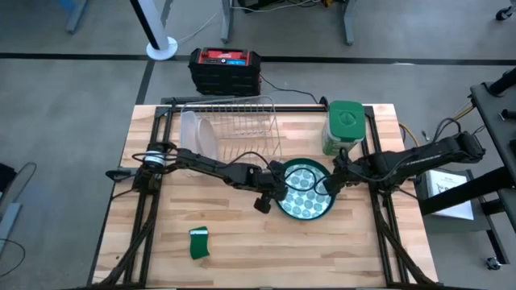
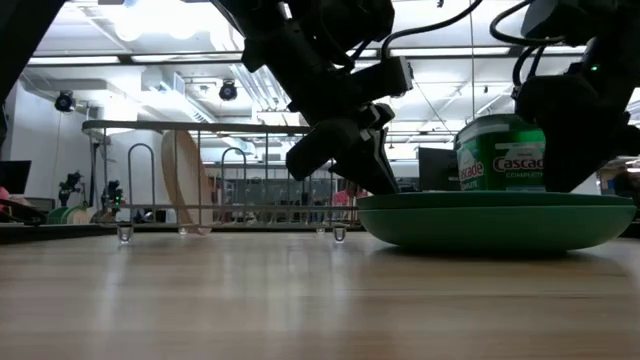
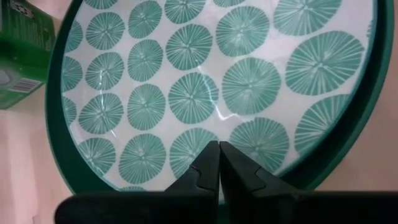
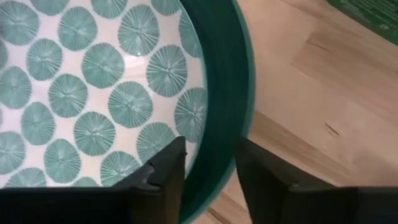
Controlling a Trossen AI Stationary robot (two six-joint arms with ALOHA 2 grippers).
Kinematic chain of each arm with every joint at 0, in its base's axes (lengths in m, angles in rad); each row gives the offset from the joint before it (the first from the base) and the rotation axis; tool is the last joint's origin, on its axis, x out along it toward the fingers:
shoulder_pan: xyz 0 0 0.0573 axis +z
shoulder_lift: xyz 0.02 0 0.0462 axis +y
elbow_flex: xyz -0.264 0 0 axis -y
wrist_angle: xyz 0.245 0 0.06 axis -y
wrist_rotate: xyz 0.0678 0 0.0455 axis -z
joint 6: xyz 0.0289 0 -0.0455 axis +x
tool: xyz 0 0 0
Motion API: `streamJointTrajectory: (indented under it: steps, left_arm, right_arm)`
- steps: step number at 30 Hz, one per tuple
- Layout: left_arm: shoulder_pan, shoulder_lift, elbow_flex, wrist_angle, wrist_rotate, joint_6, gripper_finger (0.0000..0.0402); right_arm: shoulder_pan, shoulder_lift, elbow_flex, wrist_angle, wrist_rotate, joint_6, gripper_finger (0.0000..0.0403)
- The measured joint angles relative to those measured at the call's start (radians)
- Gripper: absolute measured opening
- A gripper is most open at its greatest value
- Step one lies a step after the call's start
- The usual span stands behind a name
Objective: Sort dishes
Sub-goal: Adjust the dish rack
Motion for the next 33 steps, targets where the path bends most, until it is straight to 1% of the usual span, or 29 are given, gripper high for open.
streamJointTrajectory:
  steps: [4, 8, 13, 22, 29, 33]
  left_arm:
    - [-0.001, 0.001, 0.0, 0.003, -0.051, 0.018, 0.0]
    - [-0.001, -0.001, 0.017, -0.028, -0.052, 0.025, 0.0]
    - [0.0, 0.001, 0.054, -0.086, -0.048, 0.02, 0.0]
    - [0.0, 0.004, 0.125, -0.156, -0.039, 0.023, 0.0]
    - [-0.001, 0.003, 0.193, -0.2, 0.02, 0.016, 0.0]
    - [-0.006, 0.002, 0.232, -0.285, 0.07, 0.014, 0.0]
  right_arm:
    - [0.0, 0.0, -0.027, 0.039, -0.008, 0.003, 0.0179]
    - [0.0, -0.001, -0.032, 0.044, -0.008, 0.007, 0.0201]
    - [0.0, 0.0, -0.032, 0.048, -0.008, 0.002, 0.0219]
    - [0.0, -0.002, -0.032, 0.048, -0.008, -0.021, 0.0232]
    - [0.0, -0.002, -0.032, 0.048, -0.007, -0.044, 0.0228]
    - [0.0, -0.002, -0.032, 0.048, -0.006, -0.056, 0.0233]
